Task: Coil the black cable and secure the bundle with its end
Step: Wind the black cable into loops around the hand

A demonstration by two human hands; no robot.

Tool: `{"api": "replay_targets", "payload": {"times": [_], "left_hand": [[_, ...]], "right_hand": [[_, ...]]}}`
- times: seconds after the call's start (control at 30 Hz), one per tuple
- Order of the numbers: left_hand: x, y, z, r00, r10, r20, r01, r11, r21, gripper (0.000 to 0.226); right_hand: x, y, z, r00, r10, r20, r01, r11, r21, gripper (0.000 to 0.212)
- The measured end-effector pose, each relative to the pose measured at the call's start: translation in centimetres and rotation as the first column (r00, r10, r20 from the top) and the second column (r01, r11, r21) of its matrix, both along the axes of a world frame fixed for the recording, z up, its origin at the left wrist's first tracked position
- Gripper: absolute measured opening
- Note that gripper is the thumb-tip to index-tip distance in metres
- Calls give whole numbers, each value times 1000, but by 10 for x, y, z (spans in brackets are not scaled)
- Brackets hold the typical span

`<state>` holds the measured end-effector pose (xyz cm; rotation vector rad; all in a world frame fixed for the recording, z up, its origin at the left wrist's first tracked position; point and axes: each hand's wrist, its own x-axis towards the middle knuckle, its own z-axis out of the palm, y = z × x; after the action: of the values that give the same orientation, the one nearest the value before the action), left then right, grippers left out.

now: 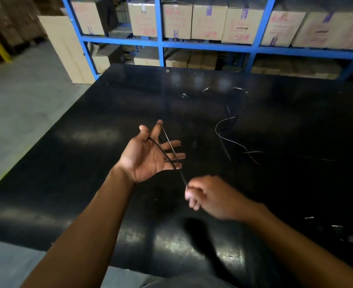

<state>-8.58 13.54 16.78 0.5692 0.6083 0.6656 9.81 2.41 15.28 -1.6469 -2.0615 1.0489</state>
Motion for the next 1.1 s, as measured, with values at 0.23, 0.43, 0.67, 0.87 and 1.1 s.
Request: {"api": "replay_targets", "payload": {"times": [0.23,0.43,0.67,0.87,1.1], "left_hand": [[2,-15,10,936,-305,176,292,952,92,59],[1,-43,1,811,-573,121,562,820,111,60],[1,-37,4,818,-569,85,560,821,110,62],[11,-35,-5,801,-598,-13,598,801,37,64],[11,-23,-22,877,-476,-65,473,879,-50,61]], "right_hand": [[10,12,-50,990,44,136,-36,997,-62,26],[54,83,17,922,-69,380,-8,980,198,18],[48,115,78,830,-15,558,-155,954,256,20],[52,124,96,821,-115,559,-151,901,407,14],[55,121,105,785,-181,592,-164,861,481,13]]}}
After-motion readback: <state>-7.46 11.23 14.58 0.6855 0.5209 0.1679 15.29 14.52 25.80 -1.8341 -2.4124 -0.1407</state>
